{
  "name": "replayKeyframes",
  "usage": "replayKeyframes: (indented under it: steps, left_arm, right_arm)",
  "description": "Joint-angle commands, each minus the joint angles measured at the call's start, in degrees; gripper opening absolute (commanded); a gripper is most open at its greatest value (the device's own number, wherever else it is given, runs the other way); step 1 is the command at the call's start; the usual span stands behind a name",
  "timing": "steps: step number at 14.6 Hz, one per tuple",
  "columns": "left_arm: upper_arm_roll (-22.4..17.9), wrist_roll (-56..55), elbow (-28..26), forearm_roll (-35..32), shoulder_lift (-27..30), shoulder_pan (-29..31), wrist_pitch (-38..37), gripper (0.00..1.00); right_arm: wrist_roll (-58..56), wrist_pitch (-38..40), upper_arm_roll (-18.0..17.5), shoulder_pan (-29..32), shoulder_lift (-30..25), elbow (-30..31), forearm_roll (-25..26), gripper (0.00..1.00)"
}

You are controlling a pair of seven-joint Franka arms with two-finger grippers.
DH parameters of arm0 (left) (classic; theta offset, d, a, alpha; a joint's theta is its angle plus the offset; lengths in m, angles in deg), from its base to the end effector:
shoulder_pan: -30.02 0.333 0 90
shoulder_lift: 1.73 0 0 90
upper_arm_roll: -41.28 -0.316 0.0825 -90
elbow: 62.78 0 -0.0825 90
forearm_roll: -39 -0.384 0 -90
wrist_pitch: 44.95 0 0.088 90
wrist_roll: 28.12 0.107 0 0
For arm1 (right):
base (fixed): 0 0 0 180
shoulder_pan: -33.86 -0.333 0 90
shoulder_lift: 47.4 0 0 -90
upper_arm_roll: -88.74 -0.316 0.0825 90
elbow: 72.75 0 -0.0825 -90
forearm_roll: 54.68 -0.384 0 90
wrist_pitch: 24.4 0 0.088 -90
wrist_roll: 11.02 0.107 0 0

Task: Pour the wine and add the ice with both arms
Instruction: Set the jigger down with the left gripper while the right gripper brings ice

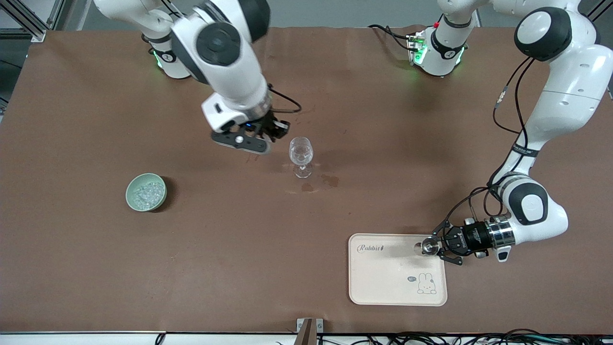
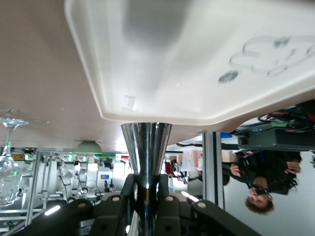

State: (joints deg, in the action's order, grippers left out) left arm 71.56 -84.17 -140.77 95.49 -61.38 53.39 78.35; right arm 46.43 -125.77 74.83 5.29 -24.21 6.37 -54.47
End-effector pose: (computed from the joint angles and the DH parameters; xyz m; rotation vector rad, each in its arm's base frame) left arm 0.7308 -0.0323 0.1629 1.2829 1.5690 -0.8992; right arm 0.5183 0.4368 0.4878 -3.0545 0.4292 0.1126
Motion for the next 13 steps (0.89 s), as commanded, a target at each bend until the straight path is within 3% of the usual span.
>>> replayKeyframes:
  steps: [1,7,10,12,13]
  left_arm:
    - [-1.4,3.8,1.7,5.4,-2.6,-0.4,0.0,0.0]
    - [-1.8,11.7,1.7,12.2,-6.4,-0.4,0.5,0.01]
    - [-3.6,13.0,1.5,12.2,-6.6,-1.0,0.5,0.1]
    - [-3.6,12.1,1.4,12.2,-6.4,-0.9,0.5,0.47]
    - [-3.6,12.7,1.3,11.8,-6.0,-0.4,0.3,0.99]
  right_arm:
    - [2.8,-1.0,-0.2,-1.8,3.6,-1.0,1.9,0.0]
    - [3.8,-4.0,-0.2,-4.0,7.6,-1.0,2.1,0.01]
    - [3.9,-4.6,-0.2,-4.5,8.4,-0.9,2.6,0.02]
    - [3.9,-4.7,-0.2,-4.5,8.5,-0.9,2.2,0.02]
    - [3.9,-4.6,-0.2,-4.5,8.5,-0.9,2.0,0.03]
